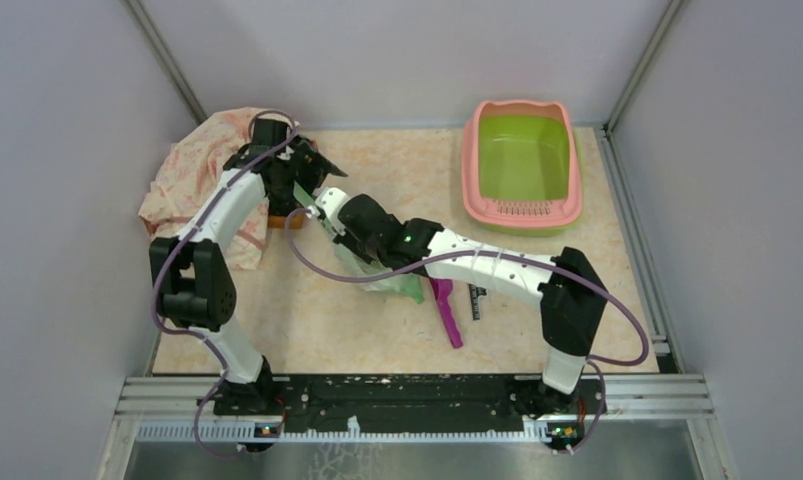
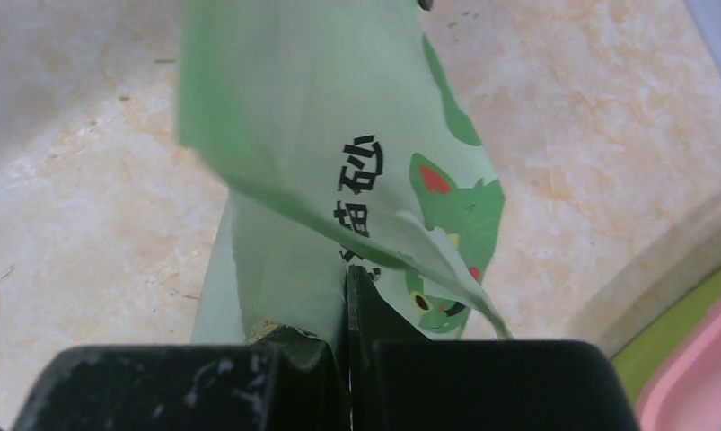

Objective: Fill the litter box with clean litter
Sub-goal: Open the cat litter bag at the center of the board, then pick up the spatula from the center of the board.

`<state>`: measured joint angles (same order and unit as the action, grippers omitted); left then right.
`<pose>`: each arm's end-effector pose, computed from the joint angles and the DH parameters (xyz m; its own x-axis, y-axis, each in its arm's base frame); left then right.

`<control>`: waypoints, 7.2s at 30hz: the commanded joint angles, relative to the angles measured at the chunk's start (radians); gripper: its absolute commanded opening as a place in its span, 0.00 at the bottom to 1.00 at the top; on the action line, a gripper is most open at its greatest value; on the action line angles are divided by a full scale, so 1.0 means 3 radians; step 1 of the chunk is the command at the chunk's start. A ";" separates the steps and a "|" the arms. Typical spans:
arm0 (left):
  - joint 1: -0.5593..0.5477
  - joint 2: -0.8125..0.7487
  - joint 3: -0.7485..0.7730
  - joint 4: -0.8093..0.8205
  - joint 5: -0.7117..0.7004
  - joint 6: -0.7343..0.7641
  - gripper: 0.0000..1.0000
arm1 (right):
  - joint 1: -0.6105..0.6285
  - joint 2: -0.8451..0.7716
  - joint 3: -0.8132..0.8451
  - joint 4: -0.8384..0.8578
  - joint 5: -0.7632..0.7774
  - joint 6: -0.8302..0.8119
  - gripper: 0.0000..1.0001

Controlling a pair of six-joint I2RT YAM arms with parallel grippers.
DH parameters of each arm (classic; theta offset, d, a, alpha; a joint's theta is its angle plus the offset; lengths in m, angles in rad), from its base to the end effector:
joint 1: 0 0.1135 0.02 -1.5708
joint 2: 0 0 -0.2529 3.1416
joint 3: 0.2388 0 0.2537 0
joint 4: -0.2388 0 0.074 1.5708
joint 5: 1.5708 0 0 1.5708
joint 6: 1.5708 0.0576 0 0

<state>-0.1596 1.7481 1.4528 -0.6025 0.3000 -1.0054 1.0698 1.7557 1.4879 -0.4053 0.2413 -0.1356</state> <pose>0.3906 -0.0801 0.2472 -0.6954 -0.7051 -0.1388 -0.4731 0.5946 -0.6501 0.2146 0.3632 0.2737 -0.1937 -0.6270 -0.7546 -0.7954 0.5506 -0.2533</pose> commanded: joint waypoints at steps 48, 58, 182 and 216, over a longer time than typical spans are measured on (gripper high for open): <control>-0.0306 0.0285 0.0166 0.1531 0.1578 0.0481 0.89 | -0.1076 -0.1508 -0.0958 0.0661 0.0053 0.0710 0.24; -0.0312 0.0217 -0.0073 0.1629 0.1555 0.0478 0.88 | -0.1109 -0.2034 -0.0841 0.0003 -0.0521 0.0963 0.29; -0.0359 -0.0229 -0.0994 0.1763 0.1169 0.0980 0.99 | -0.0406 -0.1887 -0.3327 0.1073 -0.0151 0.2185 0.58; -0.0133 -0.0653 -0.1254 0.1732 0.1137 0.1044 0.99 | -0.0350 -0.3086 -0.2763 -0.0535 -0.0156 0.2385 0.03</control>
<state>-0.2047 1.5818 1.0798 -0.1009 0.6300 -0.7132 0.9550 0.8314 0.6086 -0.5121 0.1493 0.5446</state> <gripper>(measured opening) 0.987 0.272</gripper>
